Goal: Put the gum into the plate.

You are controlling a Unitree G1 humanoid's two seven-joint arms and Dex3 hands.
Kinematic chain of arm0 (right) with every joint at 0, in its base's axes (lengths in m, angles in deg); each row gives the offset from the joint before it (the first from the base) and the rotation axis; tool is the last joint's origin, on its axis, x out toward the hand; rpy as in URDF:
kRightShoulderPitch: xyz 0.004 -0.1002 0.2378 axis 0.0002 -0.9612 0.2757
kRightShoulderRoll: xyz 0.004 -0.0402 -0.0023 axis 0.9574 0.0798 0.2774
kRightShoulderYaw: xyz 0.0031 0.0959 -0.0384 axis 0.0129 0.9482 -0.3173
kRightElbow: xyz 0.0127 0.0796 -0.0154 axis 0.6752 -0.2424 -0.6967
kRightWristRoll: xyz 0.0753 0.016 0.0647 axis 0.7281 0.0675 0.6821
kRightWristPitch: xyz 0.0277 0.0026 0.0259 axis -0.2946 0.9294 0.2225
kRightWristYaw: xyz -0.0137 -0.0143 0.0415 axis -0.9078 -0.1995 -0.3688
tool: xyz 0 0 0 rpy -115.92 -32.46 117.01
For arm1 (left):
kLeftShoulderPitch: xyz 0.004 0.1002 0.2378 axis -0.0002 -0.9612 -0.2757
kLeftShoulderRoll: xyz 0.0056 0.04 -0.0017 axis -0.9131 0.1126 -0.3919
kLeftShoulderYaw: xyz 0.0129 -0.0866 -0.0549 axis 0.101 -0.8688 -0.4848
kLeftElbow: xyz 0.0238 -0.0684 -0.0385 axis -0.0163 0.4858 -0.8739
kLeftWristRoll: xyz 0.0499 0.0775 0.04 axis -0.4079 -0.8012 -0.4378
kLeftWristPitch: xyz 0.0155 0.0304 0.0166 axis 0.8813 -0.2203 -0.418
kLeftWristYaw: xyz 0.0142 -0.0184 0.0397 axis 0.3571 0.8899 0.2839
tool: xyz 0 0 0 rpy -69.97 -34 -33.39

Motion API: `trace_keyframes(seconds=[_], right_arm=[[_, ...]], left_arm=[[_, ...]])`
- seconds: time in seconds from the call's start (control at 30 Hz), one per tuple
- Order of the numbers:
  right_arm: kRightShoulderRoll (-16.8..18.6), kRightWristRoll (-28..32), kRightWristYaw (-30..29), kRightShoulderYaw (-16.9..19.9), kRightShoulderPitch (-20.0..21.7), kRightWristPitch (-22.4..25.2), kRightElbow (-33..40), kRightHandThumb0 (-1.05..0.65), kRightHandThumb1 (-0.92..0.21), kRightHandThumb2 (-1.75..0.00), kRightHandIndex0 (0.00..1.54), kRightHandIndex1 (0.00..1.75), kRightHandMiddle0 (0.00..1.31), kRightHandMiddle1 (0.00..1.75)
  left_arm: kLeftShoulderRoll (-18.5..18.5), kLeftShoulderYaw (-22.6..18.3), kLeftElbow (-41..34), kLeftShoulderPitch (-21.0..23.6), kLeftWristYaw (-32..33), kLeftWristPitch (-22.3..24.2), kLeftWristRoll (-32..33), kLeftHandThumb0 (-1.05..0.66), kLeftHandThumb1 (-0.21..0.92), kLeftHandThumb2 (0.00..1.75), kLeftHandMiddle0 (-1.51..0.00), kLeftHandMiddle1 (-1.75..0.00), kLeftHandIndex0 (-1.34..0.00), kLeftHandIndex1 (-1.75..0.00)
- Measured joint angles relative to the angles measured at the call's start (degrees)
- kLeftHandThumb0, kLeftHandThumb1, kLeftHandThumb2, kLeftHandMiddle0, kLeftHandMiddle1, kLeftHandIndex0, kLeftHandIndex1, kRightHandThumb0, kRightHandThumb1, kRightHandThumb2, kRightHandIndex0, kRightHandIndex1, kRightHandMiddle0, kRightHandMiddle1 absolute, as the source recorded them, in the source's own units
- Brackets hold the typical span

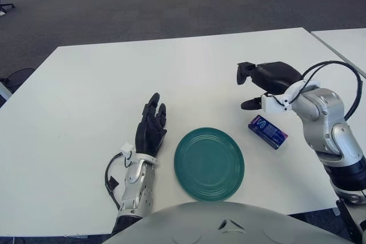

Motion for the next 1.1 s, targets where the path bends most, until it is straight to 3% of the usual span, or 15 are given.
trace_keyframes(seconds=[0.13, 0.3, 0.5, 0.8, 1.1], right_arm=[[-0.37, -0.03, -3.38, 3.53, -4.66, -0.27, 1.89, -0.88, -0.92, -0.53, 0.31, 0.3, 0.0, 0.69], [-0.05, -1.03, -6.71, 5.17, -10.05, -0.14, 2.91, -0.96, -0.92, -0.59, 0.27, 0.21, 0.0, 0.62], [3.93, -8.82, -10.01, 4.65, -16.48, 3.94, 4.38, -1.01, -0.92, -0.63, 0.2, 0.1, 0.0, 0.46], [9.65, -21.81, -13.86, 3.31, -20.59, 8.06, 5.37, -1.05, -0.92, -0.73, 0.09, 0.01, 0.0, 0.18], [11.36, -27.26, -14.32, 4.15, -25.43, 8.23, 7.78, -1.05, -0.92, -0.78, 0.02, 0.0, 0.0, 0.01]], left_arm=[[-0.03, 0.07, -0.18, -0.1, -0.01, 0.36, 0.09, -1.05, 0.92, 0.94, 0.0, 0.0, 0.0, -0.32], [-0.05, -0.15, -0.34, -0.42, -0.01, 0.57, 0.24, -1.05, 0.92, 0.94, 0.0, 0.0, 0.0, -0.32], [-0.08, -0.19, -0.45, -0.44, -0.23, 1.05, 0.64, -1.05, 0.92, 0.94, 0.0, 0.0, 0.0, -0.31], [-0.11, -0.34, -0.55, -0.43, -1.47, 1.66, 0.84, -1.05, 0.92, 0.94, 0.0, 0.0, 0.0, -0.29], [-0.1, -0.82, -0.73, -0.37, -2.51, 2.52, 0.94, -1.05, 0.92, 0.95, 0.0, 0.0, 0.0, -0.28]])
